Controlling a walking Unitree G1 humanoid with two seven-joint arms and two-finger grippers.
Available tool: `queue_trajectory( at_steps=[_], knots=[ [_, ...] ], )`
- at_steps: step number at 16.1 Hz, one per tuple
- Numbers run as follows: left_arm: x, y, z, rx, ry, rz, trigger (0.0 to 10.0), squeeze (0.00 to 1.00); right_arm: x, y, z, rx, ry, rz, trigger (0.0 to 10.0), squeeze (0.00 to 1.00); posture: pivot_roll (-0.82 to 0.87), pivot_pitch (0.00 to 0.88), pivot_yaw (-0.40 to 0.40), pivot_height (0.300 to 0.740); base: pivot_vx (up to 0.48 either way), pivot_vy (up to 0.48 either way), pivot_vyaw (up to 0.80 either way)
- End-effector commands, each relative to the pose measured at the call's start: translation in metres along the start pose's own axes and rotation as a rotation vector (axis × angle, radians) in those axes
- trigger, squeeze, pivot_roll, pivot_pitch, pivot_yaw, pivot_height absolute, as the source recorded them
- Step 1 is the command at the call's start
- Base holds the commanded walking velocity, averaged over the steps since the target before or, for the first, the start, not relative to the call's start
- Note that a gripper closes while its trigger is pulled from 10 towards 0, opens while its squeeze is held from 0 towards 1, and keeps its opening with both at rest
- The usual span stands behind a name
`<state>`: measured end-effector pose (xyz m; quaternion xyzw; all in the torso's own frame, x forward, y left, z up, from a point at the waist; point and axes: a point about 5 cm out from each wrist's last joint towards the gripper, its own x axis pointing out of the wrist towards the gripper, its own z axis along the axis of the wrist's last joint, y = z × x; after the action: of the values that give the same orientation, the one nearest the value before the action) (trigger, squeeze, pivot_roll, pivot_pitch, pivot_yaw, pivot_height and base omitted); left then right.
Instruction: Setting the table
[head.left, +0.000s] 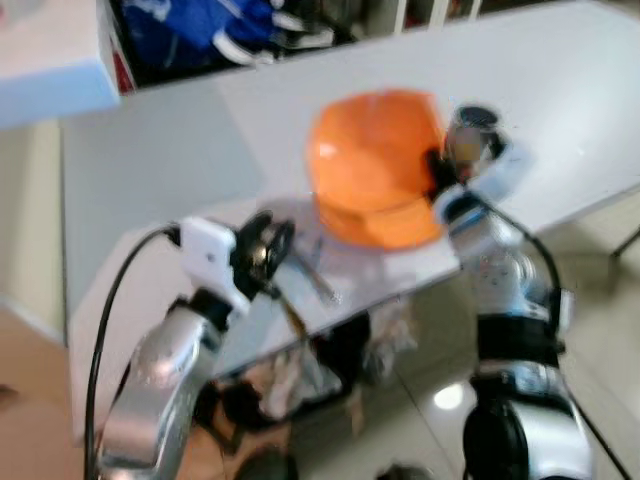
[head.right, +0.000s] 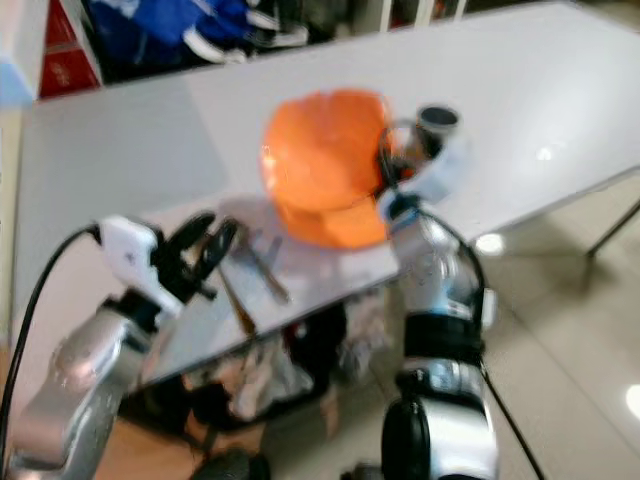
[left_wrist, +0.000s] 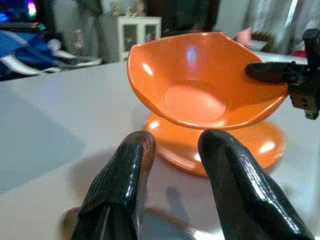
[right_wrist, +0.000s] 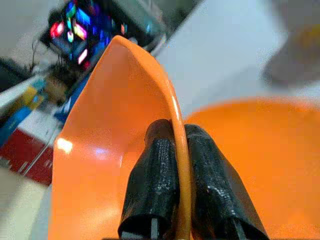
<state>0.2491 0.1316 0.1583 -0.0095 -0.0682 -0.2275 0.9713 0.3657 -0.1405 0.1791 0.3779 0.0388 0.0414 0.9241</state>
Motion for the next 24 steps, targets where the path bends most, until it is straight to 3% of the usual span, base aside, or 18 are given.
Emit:
queue_trajectory(
  at_steps=[1,5,11,13,14,15,20,24],
  knots=[
    [0.000,-0.003,0.000,0.018,-0.003,-0.001,10.0,0.00,0.000,-0.003,0.010,0.034,-0.027,-0.012,10.0,0.00,-0.09,0.111,0.033,0.740,0.000,0.000,0.00],
    [-0.001,0.007,0.012,0.046,-0.041,0.067,10.0,0.00,0.006,-0.004,0.010,0.112,-0.012,-0.069,10.0,0.00,-0.08,0.131,0.037,0.740,0.000,0.000,0.00],
    [-0.010,-0.002,0.012,0.030,-0.024,0.062,10.0,0.00,0.002,-0.024,0.017,0.059,-0.005,-0.244,10.0,0.00,-0.09,0.184,0.037,0.740,0.000,0.000,0.00],
    [-0.011,-0.003,0.011,0.027,-0.023,0.062,10.0,0.00,0.002,-0.025,0.017,0.060,-0.007,-0.252,10.0,0.00,-0.09,0.186,0.037,0.740,0.000,0.000,0.00],
    [-0.012,-0.003,0.012,0.023,-0.024,0.065,10.0,0.00,0.003,-0.026,0.016,0.069,-0.009,-0.257,10.0,0.45,-0.09,0.194,0.038,0.740,0.000,0.000,0.00],
    [-0.013,-0.004,0.013,0.024,-0.023,0.066,10.0,0.00,0.005,-0.027,0.015,0.072,-0.015,-0.269,10.0,1.00,-0.08,0.198,0.039,0.740,0.000,0.000,0.00],
    [-0.017,-0.005,0.016,0.026,-0.020,0.069,10.0,0.00,0.011,-0.027,0.022,0.038,-0.049,-0.301,10.0,1.00,-0.07,0.210,0.038,0.740,0.000,0.000,0.00],
    [-0.018,-0.004,0.015,0.032,-0.011,0.083,10.0,0.00,0.001,-0.031,0.032,-0.131,-0.070,-0.347,10.0,1.00,-0.08,0.208,0.038,0.740,0.000,0.000,0.00]
  ],
)
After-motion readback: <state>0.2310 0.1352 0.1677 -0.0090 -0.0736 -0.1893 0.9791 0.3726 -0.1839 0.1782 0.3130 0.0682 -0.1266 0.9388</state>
